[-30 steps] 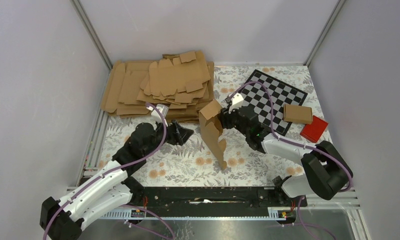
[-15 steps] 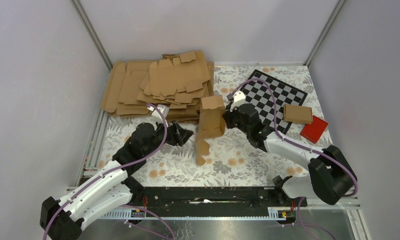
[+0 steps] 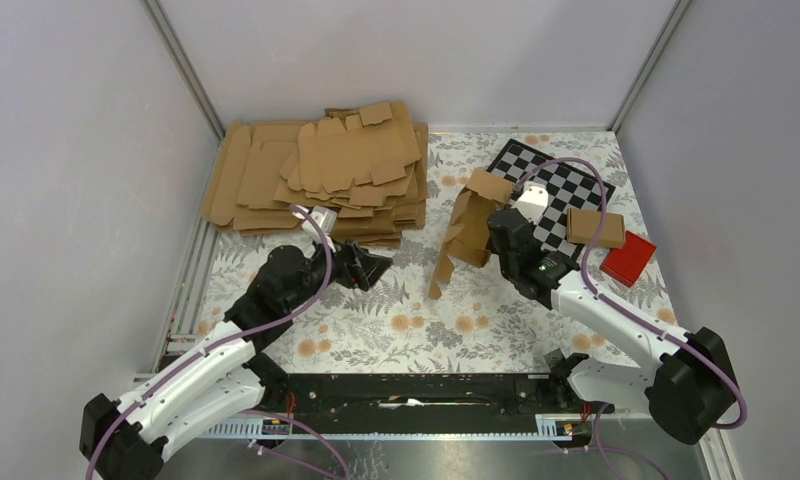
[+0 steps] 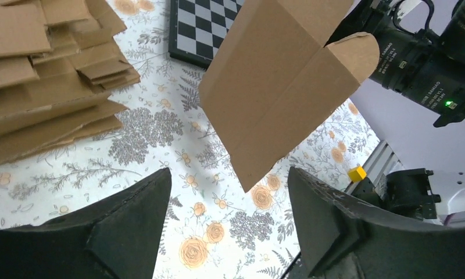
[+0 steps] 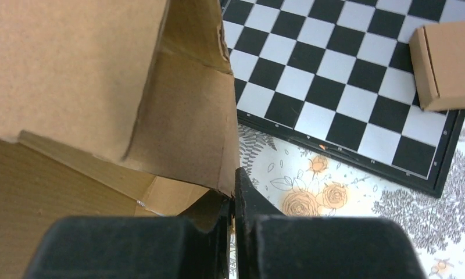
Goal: Fold the paper box
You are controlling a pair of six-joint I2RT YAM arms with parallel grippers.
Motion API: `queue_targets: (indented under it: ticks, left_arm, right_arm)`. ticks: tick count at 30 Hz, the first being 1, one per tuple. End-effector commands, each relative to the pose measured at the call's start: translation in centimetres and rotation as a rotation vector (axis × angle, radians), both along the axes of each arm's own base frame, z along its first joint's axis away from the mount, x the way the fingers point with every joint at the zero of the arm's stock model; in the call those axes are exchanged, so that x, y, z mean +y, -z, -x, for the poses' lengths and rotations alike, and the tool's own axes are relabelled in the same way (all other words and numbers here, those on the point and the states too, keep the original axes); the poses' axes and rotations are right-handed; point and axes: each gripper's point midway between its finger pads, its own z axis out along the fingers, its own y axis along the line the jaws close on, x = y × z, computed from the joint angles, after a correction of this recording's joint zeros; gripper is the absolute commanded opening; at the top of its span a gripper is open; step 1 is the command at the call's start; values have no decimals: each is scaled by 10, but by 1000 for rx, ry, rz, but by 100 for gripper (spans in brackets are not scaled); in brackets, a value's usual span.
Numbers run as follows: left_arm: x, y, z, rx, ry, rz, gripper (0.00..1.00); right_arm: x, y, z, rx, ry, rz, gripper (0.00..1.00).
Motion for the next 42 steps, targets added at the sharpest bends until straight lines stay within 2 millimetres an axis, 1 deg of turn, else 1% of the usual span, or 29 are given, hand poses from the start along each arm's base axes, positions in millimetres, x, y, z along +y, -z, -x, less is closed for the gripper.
queue_targets:
  ticks: [1, 4, 5, 9, 12, 14, 16, 18, 21, 25, 28, 30, 32, 35, 38, 42]
  left_arm:
    - [-15, -20, -2, -75, 56, 64, 84]
    - [-18, -22, -5, -92, 54, 102, 98]
    - [-18, -22, -7, -96, 49, 110, 99]
    - [-18, -19, -16, -82, 19, 123, 99]
    - [-9, -15, -26, -39, -55, 183, 99]
    - [-4, -19, -25, -69, -47, 240, 99]
    - [-5, -22, -23, -96, -29, 245, 99]
    - [-7, -22, -24, -110, -16, 222, 99]
    - [-12, -23, -23, -125, 16, 202, 99]
    - [-16, -25, -21, -137, 44, 217, 99]
    - [-21, -25, -20, -133, 64, 220, 99]
    - [-25, -26, -18, -138, 84, 222, 99]
    - [-28, -25, -16, -137, 98, 226, 99]
    - [-33, -26, -15, -138, 114, 233, 99]
    - [-39, -26, -13, -142, 139, 229, 99]
    - [-50, -25, -12, -149, 168, 209, 99]
  right_arm:
    - [-15, -12, 4, -27, 182, -120, 0]
    - [-12, -7, 3, -41, 177, -153, 0]
    - [-13, -5, 3, -42, 180, -153, 0]
    - [-14, -1, 3, -37, 193, -149, 0]
    - [-17, 5, 5, -32, 209, -154, 0]
    - [-19, 7, 8, -34, 215, -169, 0]
    - [-19, 6, 10, -35, 205, -172, 0]
    - [-17, 4, 10, -35, 192, -169, 0]
    - [-11, 5, 10, -20, 161, -186, 0]
    - [6, 7, 13, 15, 95, -245, 0]
    - [25, 6, 13, 25, -16, -269, 0]
    - [33, 5, 13, 21, -68, -270, 0]
    - [34, 7, 14, 27, -78, -260, 0]
    - [38, 2, 9, -4, -99, -265, 0]
    - [37, 3, 7, -6, -99, -249, 0]
    - [30, 3, 3, -17, -53, -236, 0]
